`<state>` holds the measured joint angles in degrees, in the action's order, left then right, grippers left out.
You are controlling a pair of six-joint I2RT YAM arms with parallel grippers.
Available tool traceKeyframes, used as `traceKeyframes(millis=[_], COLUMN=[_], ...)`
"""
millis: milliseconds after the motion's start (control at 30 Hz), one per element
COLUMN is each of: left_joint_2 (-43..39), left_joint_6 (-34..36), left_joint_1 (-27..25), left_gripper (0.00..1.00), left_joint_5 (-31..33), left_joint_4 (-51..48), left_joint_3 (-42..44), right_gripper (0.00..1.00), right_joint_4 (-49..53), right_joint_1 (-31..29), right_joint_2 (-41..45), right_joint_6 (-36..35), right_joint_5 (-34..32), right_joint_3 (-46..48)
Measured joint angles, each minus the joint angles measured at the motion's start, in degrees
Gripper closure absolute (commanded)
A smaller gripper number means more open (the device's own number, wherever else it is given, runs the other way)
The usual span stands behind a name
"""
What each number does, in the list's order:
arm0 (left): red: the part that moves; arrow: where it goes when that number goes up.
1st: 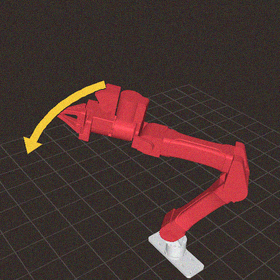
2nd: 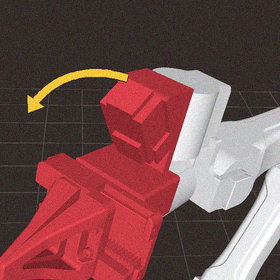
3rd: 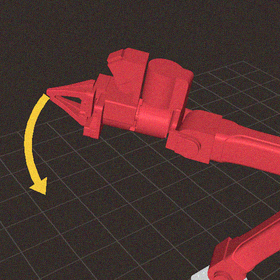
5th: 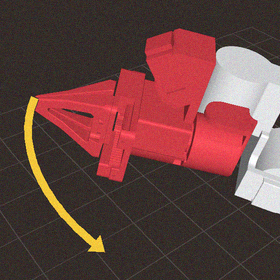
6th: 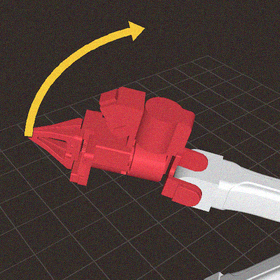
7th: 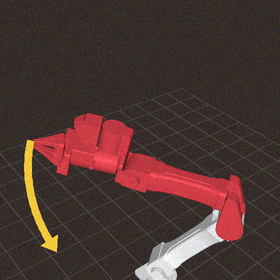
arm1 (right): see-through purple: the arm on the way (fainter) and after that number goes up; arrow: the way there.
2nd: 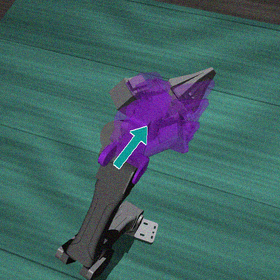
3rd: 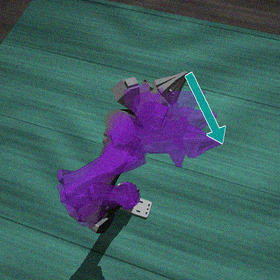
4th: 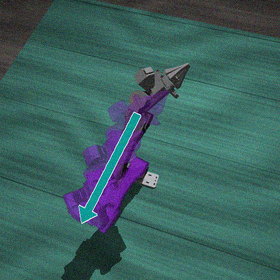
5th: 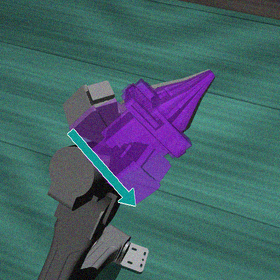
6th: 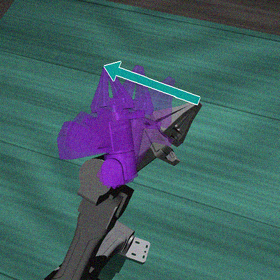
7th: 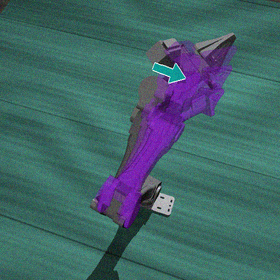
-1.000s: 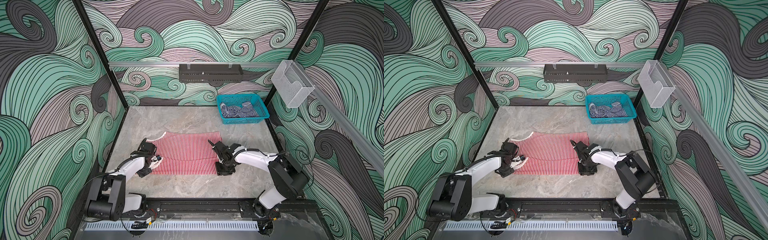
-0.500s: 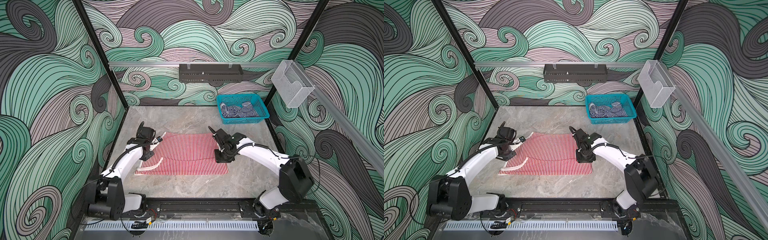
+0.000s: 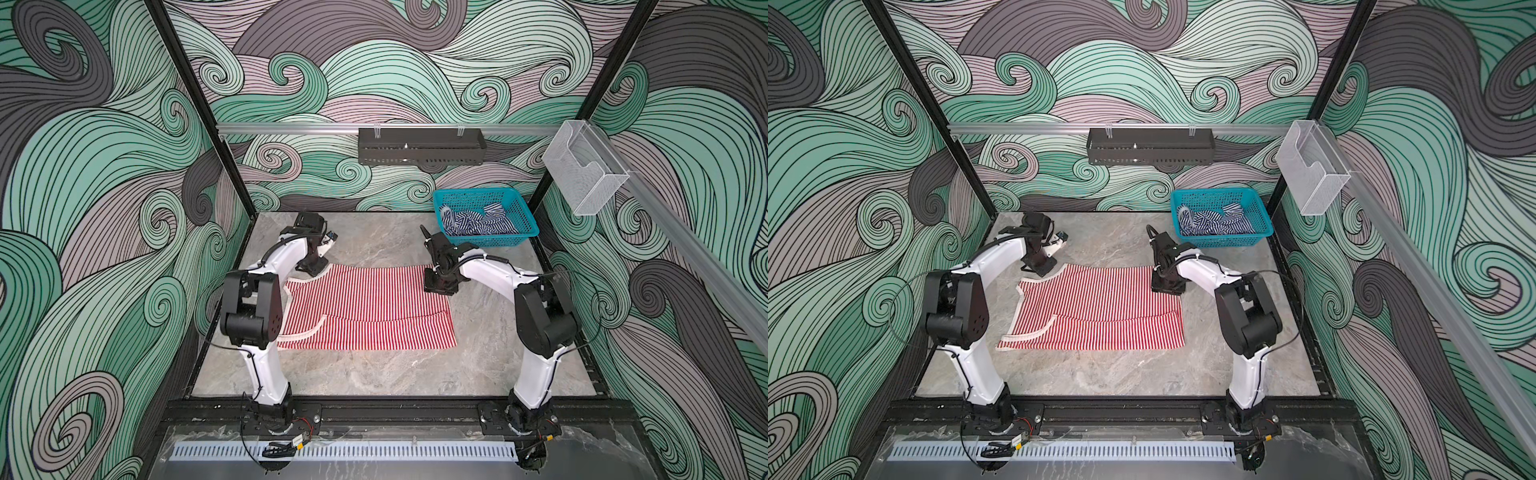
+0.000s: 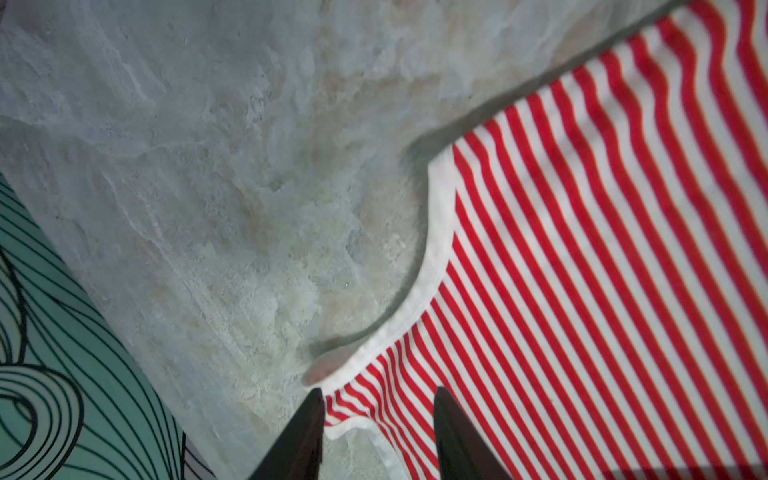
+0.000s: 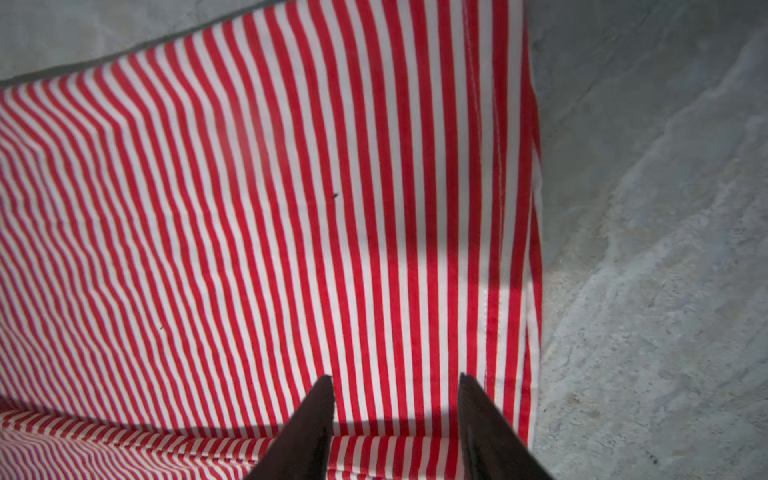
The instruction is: Fold and stack the tank tops
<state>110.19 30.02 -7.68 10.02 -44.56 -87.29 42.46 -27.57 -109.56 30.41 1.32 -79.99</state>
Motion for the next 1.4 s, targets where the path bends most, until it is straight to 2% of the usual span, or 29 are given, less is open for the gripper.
traceKeyframes(millis=[67, 200, 433, 533, 700, 900, 1400], left_joint_2=[3.28, 6.84, 9.75, 10.69, 12.22, 12.76, 14.23], left_joint_6=[-0.70, -1.88, -3.96, -4.87, -6.34, -7.19, -7.80], left_joint_1=[0.00, -0.02, -0.02, -0.02, -0.15, -0.55, -0.76], left_gripper=[0.48, 0.47, 0.47, 0.47, 0.47, 0.47, 0.47], left_joint_5=[-2.93, -6.54, -8.61, -9.64, -11.43, -12.63, -15.23], left_joint_4=[-1.46, -4.31, -7.19, -7.48, -8.59, -8.61, -8.50], left_joint_3=[-3.89, -7.28, -11.23, -11.72, -12.83, -13.22, -14.05], right_gripper=[0.45, 0.49, 0.48, 0.48, 0.48, 0.49, 0.73], right_joint_4=[0.22, 0.35, 4.13, 6.32, 9.73, 11.78, 12.31], right_joint_1=[0.46, 1.22, 2.64, 2.97, 3.41, 4.15, 5.31], right_joint_2=[-2.38, -6.99, -17.07, -20.61, -23.91, -24.57, -28.50], right_joint_6=[-0.28, -1.51, -5.51, -7.50, -9.70, -10.75, -10.91], right_joint_5=[-1.44, -2.75, -6.62, -9.09, -12.98, -14.43, -12.07], right_joint_3=[-3.04, -10.34, -25.68, -29.29, -32.00, -33.20, -37.44])
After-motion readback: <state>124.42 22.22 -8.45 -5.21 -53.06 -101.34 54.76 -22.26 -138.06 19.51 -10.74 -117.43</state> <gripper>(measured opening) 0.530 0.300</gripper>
